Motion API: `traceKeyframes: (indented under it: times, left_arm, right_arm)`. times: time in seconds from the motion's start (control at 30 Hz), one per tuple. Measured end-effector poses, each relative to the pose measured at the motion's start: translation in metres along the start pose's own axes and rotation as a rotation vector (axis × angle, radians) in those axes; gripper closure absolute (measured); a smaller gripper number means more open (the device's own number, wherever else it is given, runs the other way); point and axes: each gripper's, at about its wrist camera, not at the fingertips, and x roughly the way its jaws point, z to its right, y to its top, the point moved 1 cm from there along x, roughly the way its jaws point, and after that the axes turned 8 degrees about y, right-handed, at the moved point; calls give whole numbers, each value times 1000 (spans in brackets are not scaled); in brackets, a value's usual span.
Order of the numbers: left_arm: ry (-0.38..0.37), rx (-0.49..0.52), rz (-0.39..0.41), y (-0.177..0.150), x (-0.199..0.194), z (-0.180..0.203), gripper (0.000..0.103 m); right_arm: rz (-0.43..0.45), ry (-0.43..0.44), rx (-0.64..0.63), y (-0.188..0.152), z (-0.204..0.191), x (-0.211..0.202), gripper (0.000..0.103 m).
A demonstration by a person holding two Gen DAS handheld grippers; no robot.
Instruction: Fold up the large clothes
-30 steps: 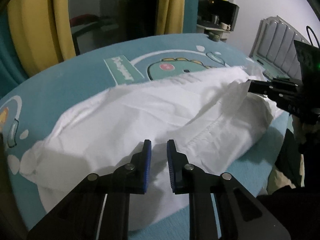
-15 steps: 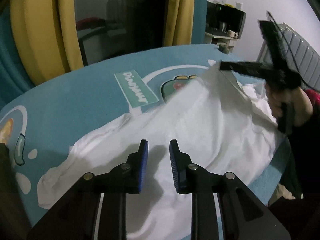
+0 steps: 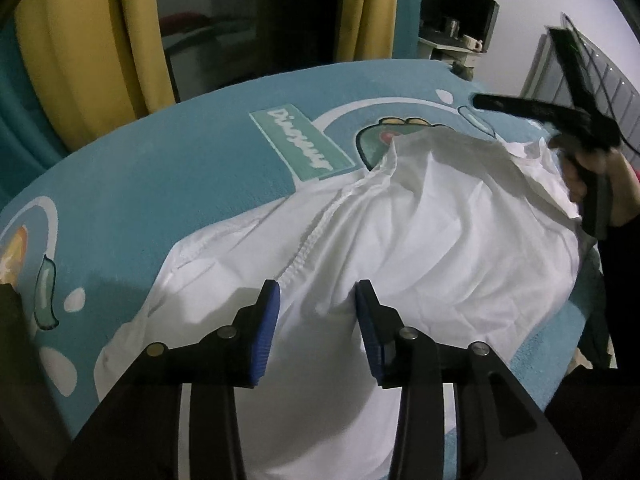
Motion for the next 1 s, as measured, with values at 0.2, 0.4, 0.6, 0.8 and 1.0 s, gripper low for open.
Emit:
traceKeyframes:
  times: [0.2, 0.4, 0.6, 0.8, 1.0]
  left_arm:
    - [-55, -55, 28, -6, -12, -16, 61]
    - [64, -108, -30, -29, -10, -52, 61]
    - [170, 11, -89, -38, 10, -43, 61]
    - [246, -44, -54, -15, 30, -65, 61]
    - [331, -183, 20, 10, 31, -102, 61]
  right_arm:
    - [-62, 24, 97, -37, 31, -22, 40]
    - [-149, -26, 170, -67, 58, -18, 40]
    - [-155, -43, 151, -67, 56, -16, 39]
    - [-144, -65, 169, -68, 56, -18, 39]
    - [-142, -88, 173, -66, 55, -19, 40]
